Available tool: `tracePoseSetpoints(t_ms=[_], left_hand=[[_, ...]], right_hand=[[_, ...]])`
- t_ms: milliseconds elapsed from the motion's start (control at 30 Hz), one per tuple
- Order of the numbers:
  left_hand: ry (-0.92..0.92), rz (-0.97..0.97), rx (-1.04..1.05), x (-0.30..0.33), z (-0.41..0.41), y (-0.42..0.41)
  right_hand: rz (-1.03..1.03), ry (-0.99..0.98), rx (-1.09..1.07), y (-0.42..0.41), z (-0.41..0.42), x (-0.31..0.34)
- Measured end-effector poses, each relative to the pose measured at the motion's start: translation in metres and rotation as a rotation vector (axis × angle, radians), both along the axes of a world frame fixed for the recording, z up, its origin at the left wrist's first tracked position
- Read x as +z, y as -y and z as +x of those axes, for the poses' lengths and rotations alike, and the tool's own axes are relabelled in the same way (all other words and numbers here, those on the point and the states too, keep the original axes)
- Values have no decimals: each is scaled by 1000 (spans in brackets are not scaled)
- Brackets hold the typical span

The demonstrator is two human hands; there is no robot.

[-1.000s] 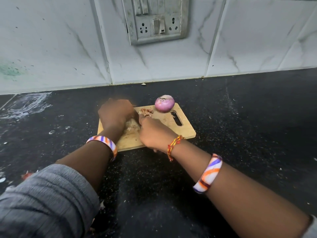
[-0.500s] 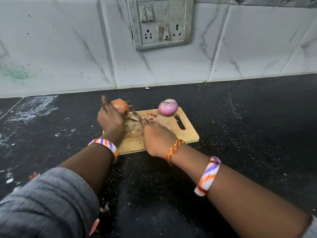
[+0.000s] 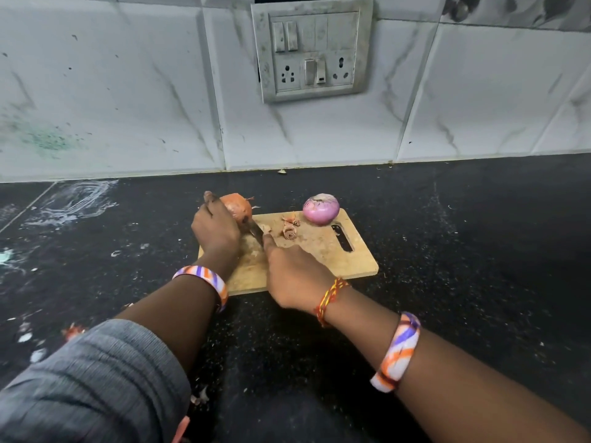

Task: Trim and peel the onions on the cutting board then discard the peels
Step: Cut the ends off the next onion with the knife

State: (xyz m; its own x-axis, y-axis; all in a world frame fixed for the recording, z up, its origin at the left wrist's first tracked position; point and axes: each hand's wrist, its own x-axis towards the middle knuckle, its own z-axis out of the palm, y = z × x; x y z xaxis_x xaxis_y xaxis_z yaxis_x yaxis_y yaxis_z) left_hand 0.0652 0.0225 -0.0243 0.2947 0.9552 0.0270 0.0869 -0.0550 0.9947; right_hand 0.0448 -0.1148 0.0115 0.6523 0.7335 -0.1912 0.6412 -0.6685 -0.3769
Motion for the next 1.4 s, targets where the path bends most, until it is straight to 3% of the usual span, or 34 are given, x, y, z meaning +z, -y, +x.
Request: tracePoseSetpoints(t_ms=[100,267,500,633,867,933,1100,1267,1400], left_hand=[[63,-140,77,6,-2,-1],[340,-643,53,23,0,-16],[470,-676,-127,32,-8,-37],[383,-612,-306,35,-14,-41],[160,-414,-607,30,-15,-23],[95,-285,-589,23,-12,-18],[-307,362,-395,8,-5,-11],[-352,396,-409,6,-9,-24],[-507,531,-508,12,-8,-24]], right_hand=[[-46,83,21,7,-3,4],[-141,158,51,23,-5,13],[-105,127,71,29,4,22],[123,95,-33,30,18,30],[198,15,-135,35,32,45],[210,-26,-160,35,34,42],[265,-154,-208,35,32,30],[307,-213,-244,31,37,19],[352,-261,-260,28,38,16]])
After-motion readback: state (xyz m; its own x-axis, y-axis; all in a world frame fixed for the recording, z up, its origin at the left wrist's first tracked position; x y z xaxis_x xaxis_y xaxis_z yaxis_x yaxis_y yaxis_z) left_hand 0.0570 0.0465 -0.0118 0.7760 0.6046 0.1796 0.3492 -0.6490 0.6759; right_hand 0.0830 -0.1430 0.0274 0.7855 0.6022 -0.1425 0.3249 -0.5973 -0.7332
